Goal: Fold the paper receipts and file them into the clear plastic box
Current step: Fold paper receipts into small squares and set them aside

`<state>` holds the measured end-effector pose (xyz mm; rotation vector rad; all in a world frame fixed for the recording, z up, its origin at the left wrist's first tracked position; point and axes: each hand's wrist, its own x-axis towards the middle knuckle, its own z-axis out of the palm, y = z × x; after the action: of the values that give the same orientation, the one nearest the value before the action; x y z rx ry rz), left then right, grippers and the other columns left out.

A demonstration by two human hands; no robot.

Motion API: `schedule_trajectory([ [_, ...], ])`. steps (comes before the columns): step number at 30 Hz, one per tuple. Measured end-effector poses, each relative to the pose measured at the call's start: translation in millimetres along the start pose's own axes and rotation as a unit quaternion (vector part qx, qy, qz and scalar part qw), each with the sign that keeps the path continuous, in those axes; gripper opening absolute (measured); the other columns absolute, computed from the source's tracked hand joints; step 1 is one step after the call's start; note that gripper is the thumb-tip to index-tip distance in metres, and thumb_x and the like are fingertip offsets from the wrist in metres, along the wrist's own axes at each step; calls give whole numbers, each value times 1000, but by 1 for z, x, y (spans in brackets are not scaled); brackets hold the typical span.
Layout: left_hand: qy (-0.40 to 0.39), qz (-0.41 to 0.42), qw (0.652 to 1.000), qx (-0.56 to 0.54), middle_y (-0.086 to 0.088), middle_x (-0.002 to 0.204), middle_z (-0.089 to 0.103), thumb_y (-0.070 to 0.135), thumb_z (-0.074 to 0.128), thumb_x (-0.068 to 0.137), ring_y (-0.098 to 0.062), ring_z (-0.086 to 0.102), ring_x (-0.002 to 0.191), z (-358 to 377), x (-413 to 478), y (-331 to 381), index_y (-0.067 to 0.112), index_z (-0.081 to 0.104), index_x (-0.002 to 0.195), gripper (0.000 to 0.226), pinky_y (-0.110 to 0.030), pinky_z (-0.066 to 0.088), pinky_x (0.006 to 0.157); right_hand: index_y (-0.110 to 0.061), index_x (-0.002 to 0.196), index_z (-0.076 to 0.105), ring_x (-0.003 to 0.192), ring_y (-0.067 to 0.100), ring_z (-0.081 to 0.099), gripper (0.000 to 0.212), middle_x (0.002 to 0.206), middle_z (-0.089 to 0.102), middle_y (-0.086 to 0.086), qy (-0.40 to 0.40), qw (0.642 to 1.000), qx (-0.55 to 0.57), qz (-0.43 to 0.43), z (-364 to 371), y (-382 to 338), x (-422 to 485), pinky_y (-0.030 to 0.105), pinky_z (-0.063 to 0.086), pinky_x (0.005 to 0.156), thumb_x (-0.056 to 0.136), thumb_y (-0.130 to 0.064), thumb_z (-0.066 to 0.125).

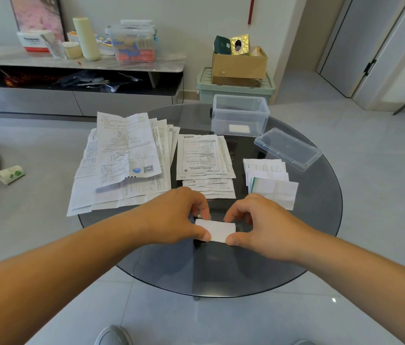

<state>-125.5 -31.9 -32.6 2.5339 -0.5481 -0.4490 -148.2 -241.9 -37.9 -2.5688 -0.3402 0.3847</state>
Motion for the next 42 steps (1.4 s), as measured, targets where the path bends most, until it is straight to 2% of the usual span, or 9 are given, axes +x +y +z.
schedule_trajectory([
  [3, 13, 6, 1000, -7, 12, 91, 62, 39, 84, 76, -9, 59, 85, 2, 0, 4, 30, 63, 89, 27, -21, 50, 71, -36, 100, 61, 96, 8, 55, 26, 104, 51, -15, -1, 1000, 4, -24, 1, 1, -2, 24, 51, 82, 81, -41, 79],
  [7, 22, 25, 999, 18, 12, 80, 61, 38, 83, 76, -7, 55, 74, 7, 3, 9, 29, 60, 83, 26, -16, 39, 61, -35, 92, 57, 82, 8, 60, 20, 93, 60, -15, 11, 999, 33, -42, 3, 3, -5, 26, 53, 72, 84, -36, 75],
  [10, 39, 41, 998, 17, 11, 78, 60, 38, 83, 76, -6, 53, 69, 8, 7, 15, 28, 58, 82, 27, -19, 41, 60, -36, 90, 58, 79, 7, 61, 17, 88, 63, -15, 12, 998, 37, -50, -2, 8, -7, 24, 53, 69, 87, -31, 73],
  [13, 71, 57, 996, -18, 10, 81, 62, 37, 81, 79, -6, 57, 71, 9, 14, 26, 30, 59, 86, 25, -20, 47, 63, -39, 86, 58, 78, 3, 60, 16, 85, 63, -18, 43, 998, 9, -50, -18, 19, -13, 17, 44, 65, 89, -30, 71],
  [17, 97, 67, 991, -57, 11, 85, 65, 34, 79, 83, -6, 61, 77, 19, 32, 46, 30, 62, 94, 20, -26, 56, 76, -39, 79, 59, 77, 2, 58, 17, 80, 63, -18, 101, 993, -53, -27, -41, 40, -20, 18, 42, 65, 89, -33, 72],
  [20, 128, 57, 988, -67, 11, 82, 65, 32, 79, 83, -6, 62, 77, 31, 46, 56, 28, 61, 92, 21, -30, 56, 78, -34, 79, 64, 72, 4, 58, 14, 75, 63, -15, 142, 988, -54, 8, -51, 57, -20, 19, 42, 62, 85, -34, 77],
  [25, 168, 36, 985, -22, 10, 80, 62, 37, 78, 82, -11, 59, 76, 44, 63, 59, 25, 56, 83, 25, -28, 51, 69, -31, 81, 67, 73, 4, 60, 16, 74, 65, -15, 173, 980, -83, 54, -53, 76, -17, 33, 53, 68, 79, -37, 81],
  [31, 164, 26, 986, -11, 10, 77, 62, 41, 77, 83, -10, 59, 75, 45, 66, 57, 25, 56, 83, 27, -32, 55, 73, -33, 90, 62, 81, 9, 57, 31, 81, 61, -16, 203, 970, -126, 43, -55, 81, -12, 30, 47, 67, 74, -50, 81],
  [42, 166, 19, 986, -4, 9, 74, 61, 52, 71, 85, -10, 59, 71, 42, 66, 60, 25, 57, 85, 30, -33, 56, 72, -29, 95, 64, 77, 10, 57, 27, 83, 58, -13, 209, 972, -108, 28, -52, 77, -8, 21, 38, 62, 81, -48, 77],
])
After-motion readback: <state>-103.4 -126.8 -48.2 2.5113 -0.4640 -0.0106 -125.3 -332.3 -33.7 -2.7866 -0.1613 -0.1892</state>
